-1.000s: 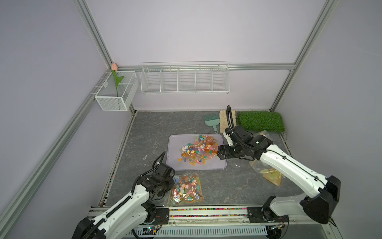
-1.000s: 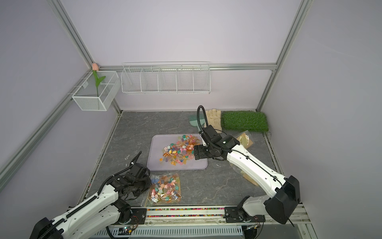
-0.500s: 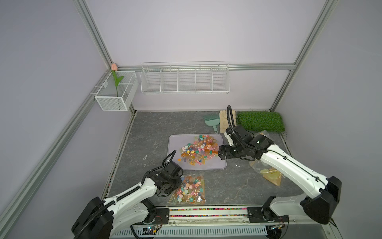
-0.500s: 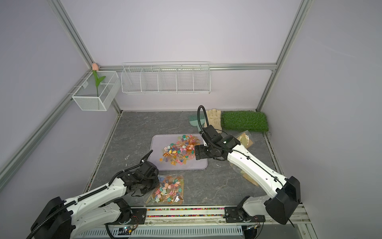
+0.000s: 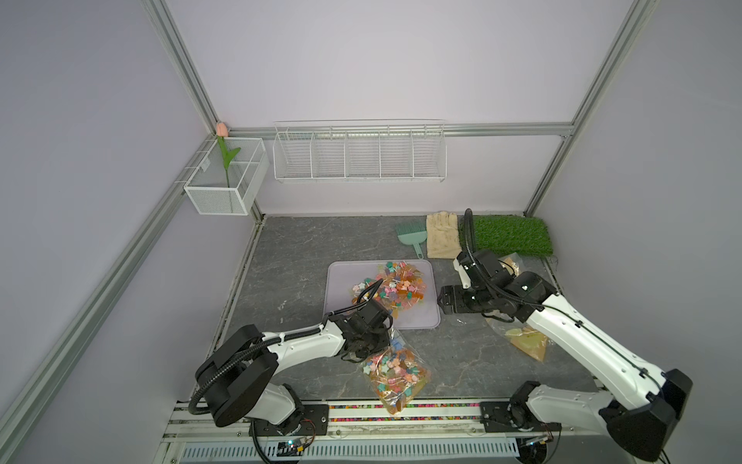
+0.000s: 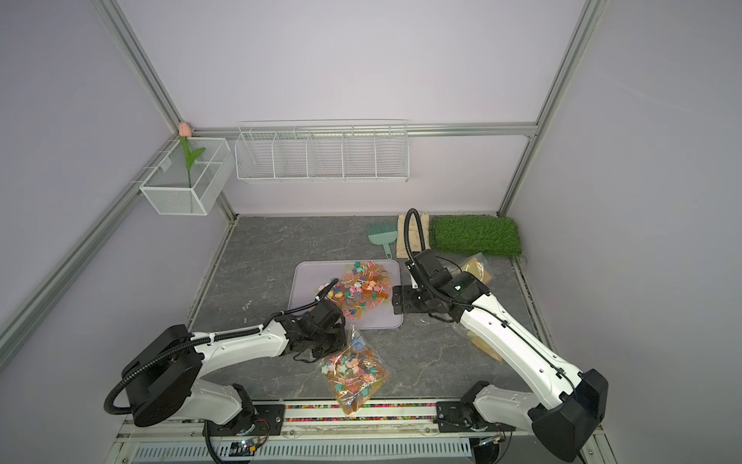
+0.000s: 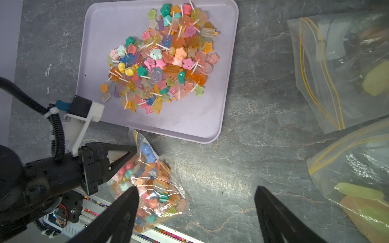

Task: Pour candies out of the ziploc bag
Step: Pick up the ziploc bag from the center of the board, then place the ziploc bag at the center of the board.

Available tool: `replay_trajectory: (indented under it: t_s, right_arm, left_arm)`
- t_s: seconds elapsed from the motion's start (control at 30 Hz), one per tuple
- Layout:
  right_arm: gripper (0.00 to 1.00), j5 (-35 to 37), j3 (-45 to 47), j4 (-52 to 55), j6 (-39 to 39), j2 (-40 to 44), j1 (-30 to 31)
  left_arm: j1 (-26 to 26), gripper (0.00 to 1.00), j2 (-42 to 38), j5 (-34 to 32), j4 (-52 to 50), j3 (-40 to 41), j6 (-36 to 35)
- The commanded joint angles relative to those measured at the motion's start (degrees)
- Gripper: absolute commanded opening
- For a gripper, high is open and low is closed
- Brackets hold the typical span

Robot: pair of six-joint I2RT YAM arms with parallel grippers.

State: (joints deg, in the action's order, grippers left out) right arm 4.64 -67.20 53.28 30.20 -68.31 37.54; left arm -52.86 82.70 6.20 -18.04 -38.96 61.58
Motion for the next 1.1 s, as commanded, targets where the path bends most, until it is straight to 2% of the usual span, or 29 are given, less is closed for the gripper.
replay_trajectory:
  t_s: [0.0,0.53,0.73,1.07]
  right_arm:
    - [0.89,1.12,1.26,1.13,1.71,2.03,-0.66]
    - [0.89,0.89,-0.72,1.15,1.69,0.33,-2.32]
    - [0.89,0.47,-1.06,1.16,1.45,-0.64,-2.93]
    - [0.89,-3.94,1.25,-1.67,2.77,-3.14,-1.26]
  left_arm:
    - [-0.17,0.00,-0.95,-2.00,1.71,-3.03,-2.52]
    - [0.25,0.00,2.25,-6.02,-5.52,-18.15,-13.95]
    - [0.30,0.00,1.01,-3.58,-8.14,-17.36,-15.20]
    - [1.09,0.00,-7.40,-8.57,-23.71,-14.84,-13.14]
